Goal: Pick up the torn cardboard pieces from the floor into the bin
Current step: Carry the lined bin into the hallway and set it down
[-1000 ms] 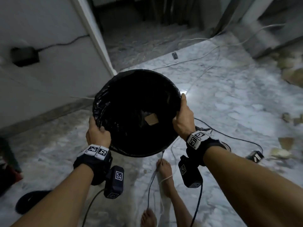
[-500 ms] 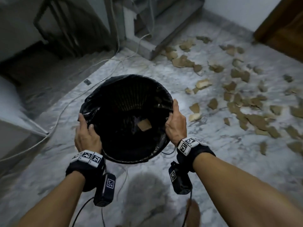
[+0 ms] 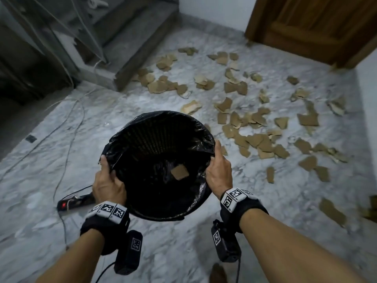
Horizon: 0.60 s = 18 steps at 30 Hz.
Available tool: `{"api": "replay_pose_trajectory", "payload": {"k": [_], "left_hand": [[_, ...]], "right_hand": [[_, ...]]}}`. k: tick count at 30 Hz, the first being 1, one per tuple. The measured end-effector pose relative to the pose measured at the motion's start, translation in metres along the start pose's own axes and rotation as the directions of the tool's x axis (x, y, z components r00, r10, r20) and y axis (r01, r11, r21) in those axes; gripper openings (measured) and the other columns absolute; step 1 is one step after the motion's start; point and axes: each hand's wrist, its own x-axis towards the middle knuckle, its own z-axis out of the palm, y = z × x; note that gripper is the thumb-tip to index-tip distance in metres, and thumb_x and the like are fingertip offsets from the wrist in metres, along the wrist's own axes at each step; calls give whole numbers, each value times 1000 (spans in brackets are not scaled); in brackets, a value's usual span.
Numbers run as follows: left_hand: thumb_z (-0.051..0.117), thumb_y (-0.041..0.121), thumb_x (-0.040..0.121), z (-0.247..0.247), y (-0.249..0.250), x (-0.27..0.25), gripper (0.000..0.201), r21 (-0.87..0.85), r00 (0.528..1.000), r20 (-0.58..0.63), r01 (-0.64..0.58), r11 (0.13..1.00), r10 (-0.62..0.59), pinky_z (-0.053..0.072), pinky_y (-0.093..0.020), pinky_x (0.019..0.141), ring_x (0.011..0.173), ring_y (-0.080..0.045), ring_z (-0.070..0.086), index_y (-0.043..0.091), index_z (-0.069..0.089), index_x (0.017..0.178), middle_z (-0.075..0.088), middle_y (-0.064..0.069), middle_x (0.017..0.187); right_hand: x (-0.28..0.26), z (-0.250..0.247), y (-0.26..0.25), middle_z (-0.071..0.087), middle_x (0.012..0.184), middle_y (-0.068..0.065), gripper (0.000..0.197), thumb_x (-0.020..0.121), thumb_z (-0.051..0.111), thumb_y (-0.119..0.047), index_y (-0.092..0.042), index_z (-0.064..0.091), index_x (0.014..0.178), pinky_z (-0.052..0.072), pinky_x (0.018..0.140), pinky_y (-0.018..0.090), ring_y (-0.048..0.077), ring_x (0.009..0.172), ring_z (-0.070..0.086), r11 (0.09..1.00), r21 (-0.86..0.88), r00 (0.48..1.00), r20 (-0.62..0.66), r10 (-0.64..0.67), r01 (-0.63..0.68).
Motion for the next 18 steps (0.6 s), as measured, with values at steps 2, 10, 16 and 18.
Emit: {"api": "replay_pose_trajectory", "payload": {"k": [2, 10, 16, 18], "left_hand": [[48, 3, 92, 27, 27, -8, 58, 6, 999, 30, -20, 1000, 20, 43, -46, 80, 92, -46, 56, 15, 34, 147, 57, -31, 100], [46, 5, 94, 107, 123, 3, 57, -22, 992, 116, -53, 998, 55, 42, -44, 77, 90, -44, 56, 15, 31, 148, 57, -29, 98], [42, 8, 96, 173, 197, 65, 58, -41, 980, 188, -56, 998, 63, 42, -44, 84, 98, -42, 56, 20, 27, 150, 57, -26, 105], [42, 8, 96, 200, 221, 91, 57, -36, 976, 204, -75, 997, 81, 43, -44, 84, 99, -41, 56, 20, 27, 150, 58, -24, 108]], "right_hand": [[20, -25, 22, 52, 84, 8, 66, 97, 37, -6, -24, 10, 154, 34, 62, 31, 26, 73, 51, 999, -14, 1000, -2, 29, -29], [106, -89, 75, 55, 84, 11, 66, 98, 38, -6, -23, 11, 155, 35, 60, 33, 25, 69, 49, 995, -17, 995, -28, 97, -97], [200, -112, 88, 53, 79, 11, 66, 97, 39, -5, -22, 12, 154, 33, 52, 30, 26, 66, 49, 990, -5, 988, -72, 137, -138], [237, -117, 92, 48, 69, 7, 68, 96, 39, -2, -22, 11, 155, 28, 47, 27, 23, 59, 44, 988, -10, 984, -97, 151, -153]]}}
